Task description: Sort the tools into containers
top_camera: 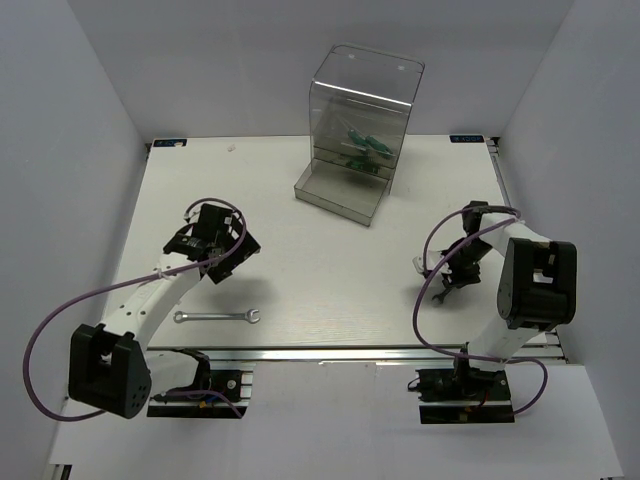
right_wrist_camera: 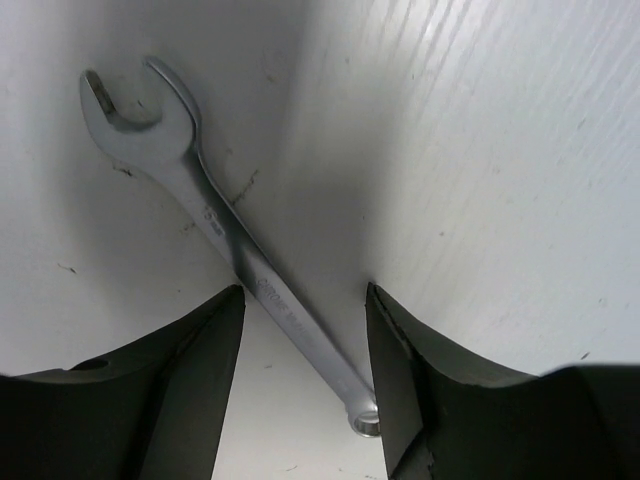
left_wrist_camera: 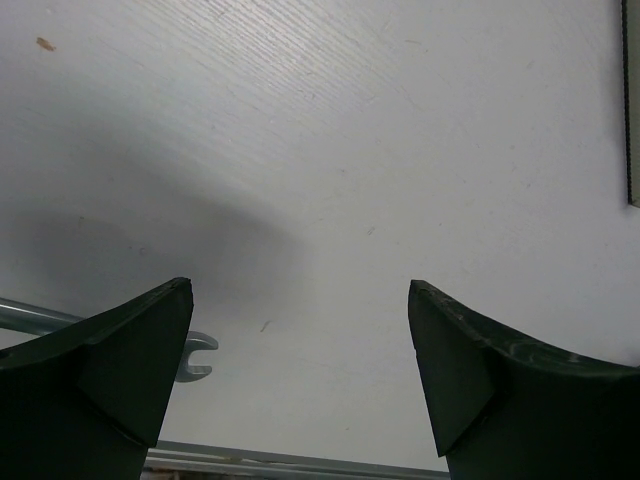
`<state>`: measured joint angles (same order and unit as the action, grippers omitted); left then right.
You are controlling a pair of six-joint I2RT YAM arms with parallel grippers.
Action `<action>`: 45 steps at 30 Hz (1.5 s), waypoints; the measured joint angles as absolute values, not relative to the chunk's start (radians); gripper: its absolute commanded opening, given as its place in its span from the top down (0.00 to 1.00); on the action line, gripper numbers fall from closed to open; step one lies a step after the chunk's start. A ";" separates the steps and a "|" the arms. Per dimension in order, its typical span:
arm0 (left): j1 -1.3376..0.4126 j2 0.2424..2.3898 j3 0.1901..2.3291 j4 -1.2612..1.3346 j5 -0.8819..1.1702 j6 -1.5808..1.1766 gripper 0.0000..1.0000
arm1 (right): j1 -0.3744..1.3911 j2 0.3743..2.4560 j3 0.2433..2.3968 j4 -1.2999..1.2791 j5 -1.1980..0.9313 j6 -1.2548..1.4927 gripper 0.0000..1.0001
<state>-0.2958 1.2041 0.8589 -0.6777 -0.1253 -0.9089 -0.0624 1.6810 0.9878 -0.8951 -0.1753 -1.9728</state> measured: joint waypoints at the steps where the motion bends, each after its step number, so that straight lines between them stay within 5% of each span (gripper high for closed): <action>1: -0.296 1.198 0.855 -0.683 -0.126 -0.910 0.02 | -0.054 1.678 0.984 -0.893 -0.175 -1.972 0.45; 8: -0.295 1.145 0.825 -0.707 -0.140 -0.918 0.02 | -0.030 1.662 0.958 -0.884 -0.162 -1.973 0.67; 17: -0.295 1.123 0.806 -0.727 -0.146 -0.925 0.02 | -0.022 1.682 0.974 -0.885 -0.160 -1.971 0.79; 21: -0.295 1.123 0.806 -0.733 -0.147 -0.925 0.02 | -0.009 1.698 0.994 -0.885 -0.158 -1.963 0.99; 45: -0.295 1.139 0.806 -0.740 -0.148 -0.925 0.02 | 0.131 1.736 1.157 -0.879 -0.442 -1.600 1.00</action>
<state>-0.2955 1.1393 0.8062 -0.7403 -0.1478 -0.9245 0.1307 1.7363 1.1572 -0.8791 -0.4416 -1.6005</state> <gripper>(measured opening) 0.976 0.216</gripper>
